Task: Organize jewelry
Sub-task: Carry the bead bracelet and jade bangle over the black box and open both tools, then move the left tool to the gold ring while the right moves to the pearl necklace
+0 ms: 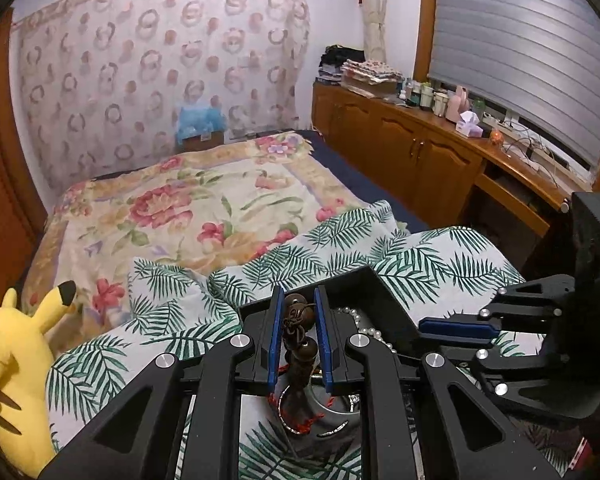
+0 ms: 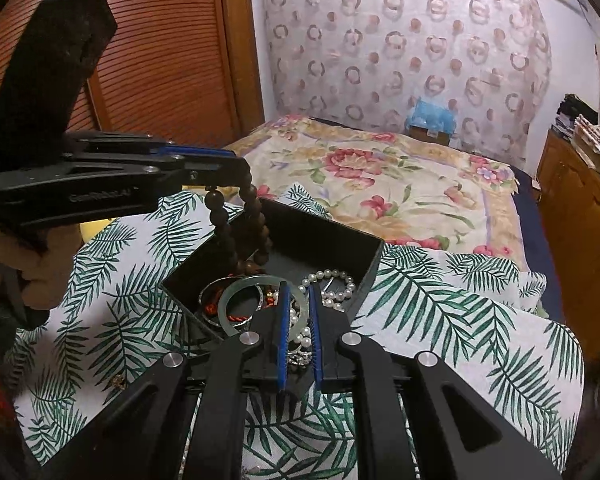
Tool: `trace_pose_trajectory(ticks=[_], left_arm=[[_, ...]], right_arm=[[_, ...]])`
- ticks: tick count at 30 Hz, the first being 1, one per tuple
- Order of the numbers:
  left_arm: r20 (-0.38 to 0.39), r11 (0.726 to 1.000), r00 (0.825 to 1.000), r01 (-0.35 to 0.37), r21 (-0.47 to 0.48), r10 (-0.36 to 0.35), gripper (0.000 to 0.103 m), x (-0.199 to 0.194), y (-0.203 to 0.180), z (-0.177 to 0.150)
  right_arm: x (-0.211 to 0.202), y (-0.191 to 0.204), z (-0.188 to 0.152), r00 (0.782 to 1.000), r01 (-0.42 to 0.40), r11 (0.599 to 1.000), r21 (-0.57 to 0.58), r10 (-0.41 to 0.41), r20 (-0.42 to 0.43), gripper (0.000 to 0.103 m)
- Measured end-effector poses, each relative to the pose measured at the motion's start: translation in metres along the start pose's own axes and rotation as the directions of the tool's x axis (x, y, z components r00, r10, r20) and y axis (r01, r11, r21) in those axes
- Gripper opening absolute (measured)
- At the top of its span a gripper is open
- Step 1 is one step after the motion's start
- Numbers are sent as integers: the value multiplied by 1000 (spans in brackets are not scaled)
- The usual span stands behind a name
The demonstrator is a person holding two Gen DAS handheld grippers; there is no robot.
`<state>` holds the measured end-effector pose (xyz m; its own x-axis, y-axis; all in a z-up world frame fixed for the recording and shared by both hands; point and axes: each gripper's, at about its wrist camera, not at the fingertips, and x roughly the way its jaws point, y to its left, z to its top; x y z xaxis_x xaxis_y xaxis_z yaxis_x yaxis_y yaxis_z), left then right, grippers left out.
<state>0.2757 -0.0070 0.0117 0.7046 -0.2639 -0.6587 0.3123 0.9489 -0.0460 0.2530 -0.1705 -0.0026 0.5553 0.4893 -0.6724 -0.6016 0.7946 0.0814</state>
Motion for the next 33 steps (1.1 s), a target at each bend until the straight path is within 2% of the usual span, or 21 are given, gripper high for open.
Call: trace_pose_trajectory(ticks=[8, 13, 18, 22, 25, 29, 31, 33], left_arm=[[-2, 1000, 1000, 0, 2, 0, 15, -2, -1, -1], [0, 1000, 1000, -11, 3, 11, 34, -16, -4, -12], [-2, 1000, 1000, -23, -7, 23, 37, -31, -7, -31], [-31, 1000, 999, -23, -12, 22, 38, -39, -9, -51], [-58, 999, 998, -29, -14, 28, 43, -42, -9, -66], [-98, 999, 995, -40, -26, 37, 45, -44, -7, -85], [-120, 998, 992, -40, -42, 34, 52, -45, -5, -96], [-140, 998, 990, -36, -56, 28, 53, -46, -5, -105]], right_arm=[[-6, -8, -8, 1000, 19, 999, 28, -19, -8, 11], [-18, -7, -20, 999, 33, 999, 33, -33, -11, 11], [-31, -8, -36, 999, 36, 999, 41, -34, -34, 11], [-37, -4, -49, 997, 33, 999, 25, -31, -66, 12], [-40, 0, -60, 995, 25, 1000, 9, -24, -95, 18], [-39, 6, -73, 992, 21, 1000, 8, -20, -128, 19], [-40, 9, -80, 990, 21, 1000, 7, -20, -140, 19], [-41, 11, -86, 988, 21, 1000, 7, -19, -153, 19]])
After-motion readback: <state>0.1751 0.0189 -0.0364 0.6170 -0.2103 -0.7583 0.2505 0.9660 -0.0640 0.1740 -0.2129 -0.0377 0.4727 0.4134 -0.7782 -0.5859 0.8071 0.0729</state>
